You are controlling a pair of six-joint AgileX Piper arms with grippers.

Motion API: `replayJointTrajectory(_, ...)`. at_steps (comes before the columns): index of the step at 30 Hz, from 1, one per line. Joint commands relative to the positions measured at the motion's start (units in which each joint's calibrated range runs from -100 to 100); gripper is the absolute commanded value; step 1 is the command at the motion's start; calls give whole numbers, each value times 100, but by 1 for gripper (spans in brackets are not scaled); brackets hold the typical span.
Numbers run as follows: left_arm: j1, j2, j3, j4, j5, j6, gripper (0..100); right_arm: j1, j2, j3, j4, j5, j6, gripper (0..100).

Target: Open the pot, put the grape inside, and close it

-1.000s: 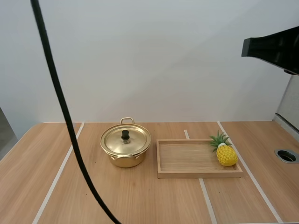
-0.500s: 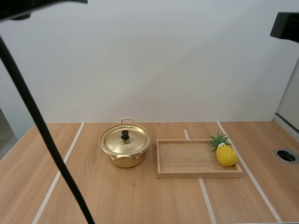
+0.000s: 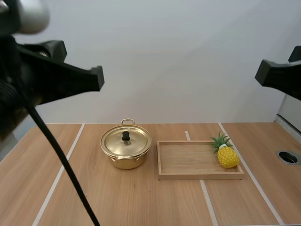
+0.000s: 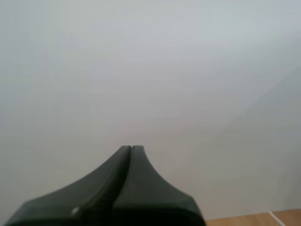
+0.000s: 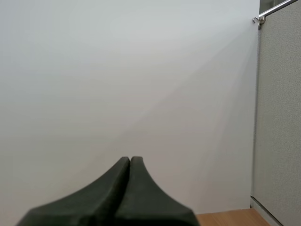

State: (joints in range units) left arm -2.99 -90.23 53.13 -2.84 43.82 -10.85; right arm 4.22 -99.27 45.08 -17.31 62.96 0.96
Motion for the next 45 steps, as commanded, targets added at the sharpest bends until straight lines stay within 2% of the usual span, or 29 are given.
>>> replayJointTrajectory(1, 50, -164, 638, 46, -878, -63, 0, -23, -73, 326, -159, -424, 14, 0)
replayJointTrajectory(9, 186, -263, 2066, 7, -2424, -95, 0, -23, -73, 1591, -318, -1612, 14, 0)
replayJointTrajectory(16, 186, -362, 2792, 7, -3204, -95, 0, -30, -73, 2613, -413, -2359, 14, 0)
replayJointTrajectory(24, 246, -977, 3266, 7, -3224, -95, 0, -376, -73, 3162, -442, -2328, 14, 0)
replayJointTrajectory(28, 246, -977, 3754, 7, -3224, -86, 0, -393, -73, 3781, -442, -2439, 14, 0)
replayJointTrajectory(34, 246, -977, 4677, 36, -3525, -60, 0, -393, -73, 5100, -501, -3594, 14, 0)
replayJointTrajectory(36, 246, -977, 4687, 36, -3749, -60, 0, -393, -73, 5446, -487, -3872, 14, 0)
replayJointTrajectory(38, 246, -977, 4687, -11, -3076, -95, 0, -393, -73, 5492, -478, -4000, 21, 0)
replayJointTrajectory(40, 246, -977, 4687, -37, -2792, -116, 0, -393, -73, 5492, -199, -3580, 21, 0)
replayJointTrajectory(45, 255, -977, 4687, -37, -2270, -354, 0, -393, -73, 5492, 453, -3549, 63, 0)
